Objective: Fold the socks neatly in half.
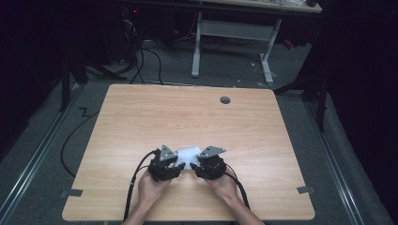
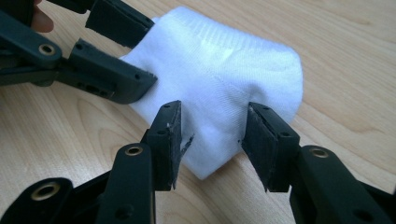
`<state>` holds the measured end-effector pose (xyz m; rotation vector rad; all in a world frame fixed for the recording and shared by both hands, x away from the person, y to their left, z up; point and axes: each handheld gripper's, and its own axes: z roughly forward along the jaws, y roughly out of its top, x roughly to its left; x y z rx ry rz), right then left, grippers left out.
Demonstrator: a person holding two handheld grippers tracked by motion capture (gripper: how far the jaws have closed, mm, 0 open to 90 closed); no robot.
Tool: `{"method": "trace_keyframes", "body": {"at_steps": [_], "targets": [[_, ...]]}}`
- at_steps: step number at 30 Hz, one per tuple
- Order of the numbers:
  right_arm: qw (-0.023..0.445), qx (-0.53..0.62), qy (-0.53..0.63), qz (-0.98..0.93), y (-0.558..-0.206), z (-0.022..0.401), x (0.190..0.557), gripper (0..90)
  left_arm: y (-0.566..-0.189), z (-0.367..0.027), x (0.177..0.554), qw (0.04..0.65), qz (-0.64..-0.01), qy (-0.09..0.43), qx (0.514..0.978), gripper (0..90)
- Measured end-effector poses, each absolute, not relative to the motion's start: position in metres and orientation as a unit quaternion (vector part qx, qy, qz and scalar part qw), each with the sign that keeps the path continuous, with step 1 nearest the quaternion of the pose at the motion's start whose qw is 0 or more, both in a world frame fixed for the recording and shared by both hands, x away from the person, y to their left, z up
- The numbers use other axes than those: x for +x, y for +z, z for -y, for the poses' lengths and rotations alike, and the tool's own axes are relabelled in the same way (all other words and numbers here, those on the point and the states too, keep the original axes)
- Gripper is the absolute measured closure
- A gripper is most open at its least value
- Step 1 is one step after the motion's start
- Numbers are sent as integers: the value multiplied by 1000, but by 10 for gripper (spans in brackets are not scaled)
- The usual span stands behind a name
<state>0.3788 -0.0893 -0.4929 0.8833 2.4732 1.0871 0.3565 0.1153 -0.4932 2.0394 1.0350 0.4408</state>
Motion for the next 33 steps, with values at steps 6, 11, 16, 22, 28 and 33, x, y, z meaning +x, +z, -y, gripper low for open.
{"method": "trace_keyframes", "body": {"at_steps": [6,11,16,22,28,33], "targets": [[171,311,411,-840,-479,93,375,563,-491,-119,351,401,-424,178,792,537],[161,316,401,-845,-483,86,385,546,-497,-119,358,394,-443,166,788,532],[150,322,386,-852,-492,84,390,538,-502,-119,365,400,-450,151,784,543],[152,332,382,-849,-493,86,393,545,-503,-117,373,409,-449,149,780,564],[158,348,380,-843,-492,88,394,551,-506,-116,380,417,-454,140,775,578],[164,362,379,-836,-492,89,397,550,-503,-112,389,418,-452,144,775,585]]}}
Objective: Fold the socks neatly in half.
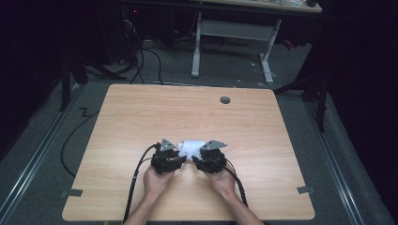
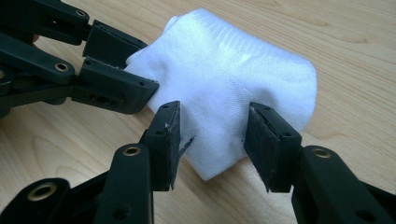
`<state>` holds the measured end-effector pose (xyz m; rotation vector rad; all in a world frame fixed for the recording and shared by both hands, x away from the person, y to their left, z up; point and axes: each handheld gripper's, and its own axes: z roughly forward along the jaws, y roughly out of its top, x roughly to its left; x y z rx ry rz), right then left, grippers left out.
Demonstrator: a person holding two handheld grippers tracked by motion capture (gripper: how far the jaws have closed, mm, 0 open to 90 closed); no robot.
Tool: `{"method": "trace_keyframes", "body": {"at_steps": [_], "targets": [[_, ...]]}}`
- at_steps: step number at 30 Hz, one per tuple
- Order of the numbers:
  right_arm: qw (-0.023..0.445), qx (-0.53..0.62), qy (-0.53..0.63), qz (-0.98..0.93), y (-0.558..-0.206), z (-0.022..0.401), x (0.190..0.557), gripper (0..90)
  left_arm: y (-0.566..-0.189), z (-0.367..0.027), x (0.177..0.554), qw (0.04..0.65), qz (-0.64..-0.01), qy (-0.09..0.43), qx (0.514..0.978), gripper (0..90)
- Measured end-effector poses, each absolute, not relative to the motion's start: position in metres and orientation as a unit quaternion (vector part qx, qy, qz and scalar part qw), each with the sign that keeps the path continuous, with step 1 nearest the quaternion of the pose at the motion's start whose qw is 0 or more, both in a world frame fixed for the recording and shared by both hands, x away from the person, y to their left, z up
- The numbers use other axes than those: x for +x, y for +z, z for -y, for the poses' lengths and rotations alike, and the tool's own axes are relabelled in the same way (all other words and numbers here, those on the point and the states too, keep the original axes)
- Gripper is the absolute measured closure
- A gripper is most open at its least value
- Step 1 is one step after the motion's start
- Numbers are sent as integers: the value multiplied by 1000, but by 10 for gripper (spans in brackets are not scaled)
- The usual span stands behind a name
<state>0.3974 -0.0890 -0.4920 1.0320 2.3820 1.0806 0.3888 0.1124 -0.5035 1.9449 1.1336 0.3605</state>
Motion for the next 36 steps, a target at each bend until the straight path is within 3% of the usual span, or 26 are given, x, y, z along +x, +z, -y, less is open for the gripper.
{"method": "trace_keyframes", "body": {"at_steps": [5,14,36], "targets": [[166,373,382,-829,-494,92,402,547,-503,-109,398,420,-457,141,771,573],[168,372,404,-818,-485,100,398,537,-495,-116,390,436,-458,153,760,452],[176,378,438,-796,-470,123,393,541,-476,-140,375,460,-459,175,740,426]]}}
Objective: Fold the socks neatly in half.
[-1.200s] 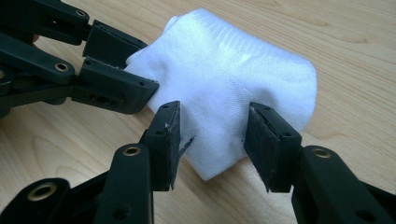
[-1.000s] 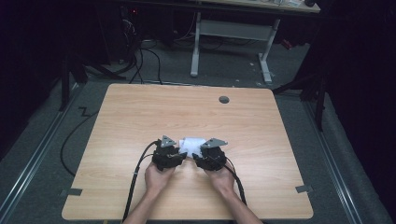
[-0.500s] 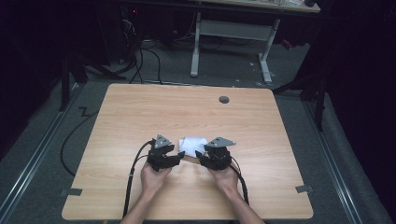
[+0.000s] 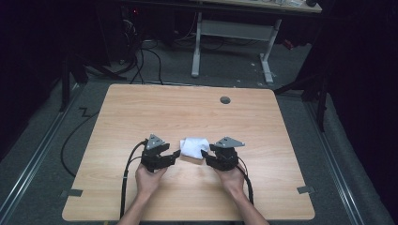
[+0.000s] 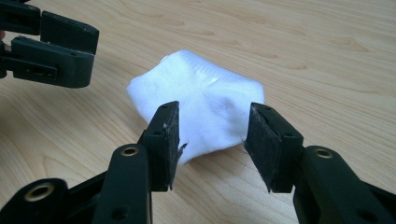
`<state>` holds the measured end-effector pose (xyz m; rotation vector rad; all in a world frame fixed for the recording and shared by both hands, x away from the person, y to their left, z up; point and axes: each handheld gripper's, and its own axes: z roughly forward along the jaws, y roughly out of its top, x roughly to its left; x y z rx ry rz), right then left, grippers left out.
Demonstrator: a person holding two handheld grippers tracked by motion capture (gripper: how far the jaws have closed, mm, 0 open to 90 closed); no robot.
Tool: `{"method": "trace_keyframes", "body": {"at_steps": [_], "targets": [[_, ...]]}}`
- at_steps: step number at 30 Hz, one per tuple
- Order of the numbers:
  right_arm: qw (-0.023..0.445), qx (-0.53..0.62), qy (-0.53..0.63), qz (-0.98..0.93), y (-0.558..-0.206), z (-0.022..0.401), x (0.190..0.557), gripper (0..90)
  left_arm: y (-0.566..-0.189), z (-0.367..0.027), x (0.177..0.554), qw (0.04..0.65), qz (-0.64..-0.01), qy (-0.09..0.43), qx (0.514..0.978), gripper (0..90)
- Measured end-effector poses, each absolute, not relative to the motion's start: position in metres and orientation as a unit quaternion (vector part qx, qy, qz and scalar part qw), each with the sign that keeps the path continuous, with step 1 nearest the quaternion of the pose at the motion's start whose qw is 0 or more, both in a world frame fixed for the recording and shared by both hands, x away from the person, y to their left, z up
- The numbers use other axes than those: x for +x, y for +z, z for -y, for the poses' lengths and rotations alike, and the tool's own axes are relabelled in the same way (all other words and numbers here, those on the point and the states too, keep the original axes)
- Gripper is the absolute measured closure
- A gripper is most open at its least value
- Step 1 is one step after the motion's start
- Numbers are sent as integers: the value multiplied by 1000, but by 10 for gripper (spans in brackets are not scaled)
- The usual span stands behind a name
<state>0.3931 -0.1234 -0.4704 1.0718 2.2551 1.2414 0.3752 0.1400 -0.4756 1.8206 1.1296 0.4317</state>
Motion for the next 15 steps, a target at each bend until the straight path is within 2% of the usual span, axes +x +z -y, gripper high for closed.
{"method": "trace_keyframes", "body": {"at_steps": [15], "targets": [[180,386,448,-786,-467,141,389,538,-473,-147,368,472,-458,181,731,402]]}}
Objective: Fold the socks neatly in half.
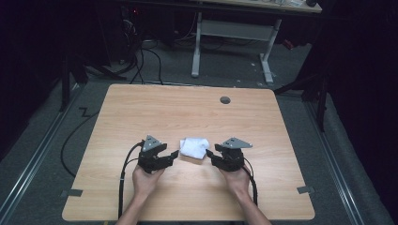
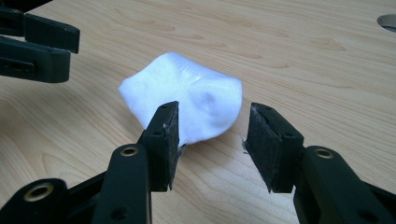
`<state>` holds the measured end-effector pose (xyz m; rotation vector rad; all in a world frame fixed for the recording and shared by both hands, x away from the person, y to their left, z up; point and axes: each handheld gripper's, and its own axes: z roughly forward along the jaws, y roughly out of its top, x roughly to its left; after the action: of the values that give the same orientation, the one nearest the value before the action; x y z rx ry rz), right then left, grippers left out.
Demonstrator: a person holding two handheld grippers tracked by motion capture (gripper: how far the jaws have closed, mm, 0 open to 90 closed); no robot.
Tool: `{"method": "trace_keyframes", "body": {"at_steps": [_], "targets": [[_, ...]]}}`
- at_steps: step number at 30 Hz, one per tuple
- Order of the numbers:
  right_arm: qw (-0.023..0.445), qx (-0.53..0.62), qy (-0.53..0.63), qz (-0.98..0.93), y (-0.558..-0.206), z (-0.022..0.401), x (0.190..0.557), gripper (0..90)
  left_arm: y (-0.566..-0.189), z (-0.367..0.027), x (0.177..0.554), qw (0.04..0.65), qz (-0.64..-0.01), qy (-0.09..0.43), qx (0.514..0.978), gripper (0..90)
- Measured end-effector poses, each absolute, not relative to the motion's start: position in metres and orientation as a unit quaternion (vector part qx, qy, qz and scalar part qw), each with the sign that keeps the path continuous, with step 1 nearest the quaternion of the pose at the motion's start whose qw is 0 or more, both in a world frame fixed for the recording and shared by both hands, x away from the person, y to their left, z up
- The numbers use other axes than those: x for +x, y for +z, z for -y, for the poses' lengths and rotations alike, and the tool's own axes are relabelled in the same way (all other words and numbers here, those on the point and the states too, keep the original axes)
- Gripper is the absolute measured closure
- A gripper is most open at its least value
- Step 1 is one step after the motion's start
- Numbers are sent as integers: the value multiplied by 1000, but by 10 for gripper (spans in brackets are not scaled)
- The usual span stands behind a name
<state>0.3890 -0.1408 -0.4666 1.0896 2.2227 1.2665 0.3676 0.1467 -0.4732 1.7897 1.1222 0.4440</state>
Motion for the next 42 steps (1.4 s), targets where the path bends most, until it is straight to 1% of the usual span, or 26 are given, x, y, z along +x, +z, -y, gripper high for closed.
{"method": "trace_keyframes", "body": {"at_steps": [16,23,37,42], "targets": [[176,400,455,-776,-470,158,384,536,-472,-160,359,481,-468,189,717,398],[176,401,453,-776,-470,165,383,535,-475,-167,355,473,-472,193,718,398],[172,415,455,-769,-477,179,380,536,-482,-183,349,475,-482,182,713,381],[170,419,453,-768,-478,184,379,536,-482,-187,347,476,-486,187,709,378]]}}
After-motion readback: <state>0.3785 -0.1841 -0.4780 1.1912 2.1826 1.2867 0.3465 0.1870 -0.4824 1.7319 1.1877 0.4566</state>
